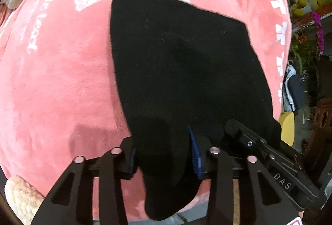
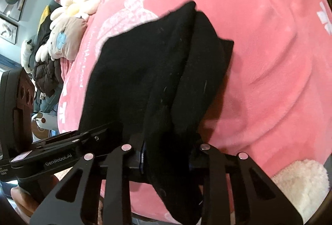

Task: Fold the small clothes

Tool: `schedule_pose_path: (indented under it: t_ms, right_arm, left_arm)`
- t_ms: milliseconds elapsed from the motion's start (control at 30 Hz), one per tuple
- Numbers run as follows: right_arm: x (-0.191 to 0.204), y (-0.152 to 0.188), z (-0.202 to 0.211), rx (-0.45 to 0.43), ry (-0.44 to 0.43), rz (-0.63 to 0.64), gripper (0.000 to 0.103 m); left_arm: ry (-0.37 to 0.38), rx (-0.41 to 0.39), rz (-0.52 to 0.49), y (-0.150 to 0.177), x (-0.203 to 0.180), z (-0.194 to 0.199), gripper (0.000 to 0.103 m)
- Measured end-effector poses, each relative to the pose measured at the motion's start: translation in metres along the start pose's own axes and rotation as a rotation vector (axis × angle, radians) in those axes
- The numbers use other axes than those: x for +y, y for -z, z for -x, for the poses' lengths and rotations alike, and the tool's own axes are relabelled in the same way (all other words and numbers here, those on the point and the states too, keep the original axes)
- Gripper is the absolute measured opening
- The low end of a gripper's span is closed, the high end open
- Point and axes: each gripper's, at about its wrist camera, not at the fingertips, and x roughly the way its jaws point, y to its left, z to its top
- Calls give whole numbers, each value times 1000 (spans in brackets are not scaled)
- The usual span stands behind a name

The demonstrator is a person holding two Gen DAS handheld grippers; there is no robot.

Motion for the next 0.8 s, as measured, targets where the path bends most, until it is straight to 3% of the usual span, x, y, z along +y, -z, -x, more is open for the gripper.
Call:
schedule_pose_path:
  t_ms: [433, 667, 800]
  right_arm:
    - [74, 39, 66, -59, -45, 124, 25]
    - [126, 69, 94, -80, -105, 230, 25]
    - [180, 68, 108, -133, -155, 354, 25]
  left_arm:
    - [36, -131, -29, 49, -3, 96, 27]
    - [61, -206, -13, 83, 25, 146, 26]
    - [59, -290, 2, 94, 53, 186, 26]
